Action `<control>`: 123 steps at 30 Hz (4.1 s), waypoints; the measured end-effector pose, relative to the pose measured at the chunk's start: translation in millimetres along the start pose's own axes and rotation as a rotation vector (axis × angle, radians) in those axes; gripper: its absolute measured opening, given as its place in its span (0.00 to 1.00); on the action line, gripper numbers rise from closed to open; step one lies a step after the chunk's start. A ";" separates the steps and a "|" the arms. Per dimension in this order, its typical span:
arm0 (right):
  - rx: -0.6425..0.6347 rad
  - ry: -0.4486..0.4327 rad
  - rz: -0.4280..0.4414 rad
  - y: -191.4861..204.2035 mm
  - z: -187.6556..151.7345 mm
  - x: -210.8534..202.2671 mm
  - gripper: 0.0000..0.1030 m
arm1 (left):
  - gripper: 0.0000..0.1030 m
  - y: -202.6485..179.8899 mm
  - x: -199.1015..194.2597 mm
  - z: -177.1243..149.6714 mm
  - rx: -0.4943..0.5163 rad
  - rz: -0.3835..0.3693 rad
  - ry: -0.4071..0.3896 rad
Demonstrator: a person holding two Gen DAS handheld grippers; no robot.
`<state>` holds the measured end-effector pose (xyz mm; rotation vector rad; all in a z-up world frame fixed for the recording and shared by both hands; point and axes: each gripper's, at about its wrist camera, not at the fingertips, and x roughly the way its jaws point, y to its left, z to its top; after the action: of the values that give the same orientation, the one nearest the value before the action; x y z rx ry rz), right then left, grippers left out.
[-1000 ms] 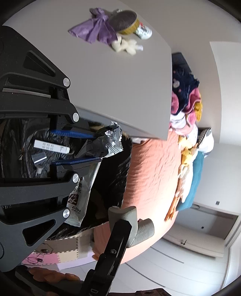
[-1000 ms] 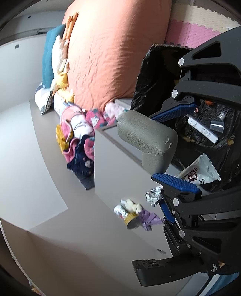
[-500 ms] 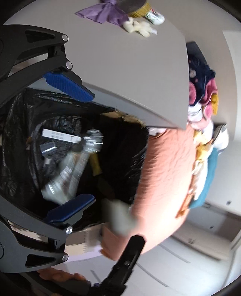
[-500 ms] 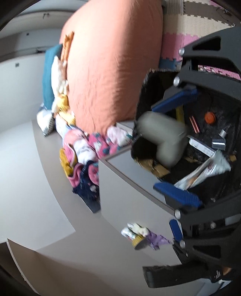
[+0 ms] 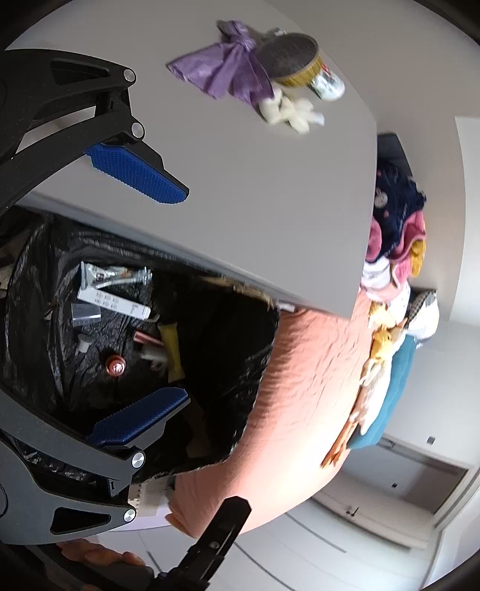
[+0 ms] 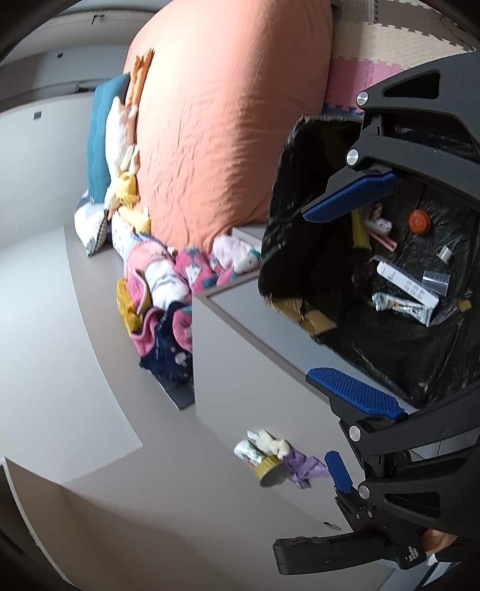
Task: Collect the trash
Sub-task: 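Move both grippers back to the purple bag and foam on the table, then grasp the purple plastic bag with the left gripper while the right grasps the white foam, then open the left gripper to drop the purple bag back on the table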
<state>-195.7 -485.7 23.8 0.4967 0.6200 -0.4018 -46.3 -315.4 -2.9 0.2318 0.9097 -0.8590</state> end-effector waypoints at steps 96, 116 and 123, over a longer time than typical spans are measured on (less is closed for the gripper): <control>-0.279 0.243 0.214 253.0 21.3 216.9 0.11 | 0.15 235.5 -28.2 8.4 -0.388 0.479 -0.143; -0.230 0.120 0.243 204.5 29.7 123.5 0.11 | 0.16 174.0 -65.1 4.3 -0.303 0.403 -0.212; -0.207 0.084 0.226 181.6 27.0 91.8 0.11 | 0.15 143.5 -77.5 3.8 -0.253 0.347 -0.241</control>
<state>-25.4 -372.5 42.1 0.3818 0.6704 -0.1015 37.2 -180.5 35.2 0.0604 0.7161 -0.4340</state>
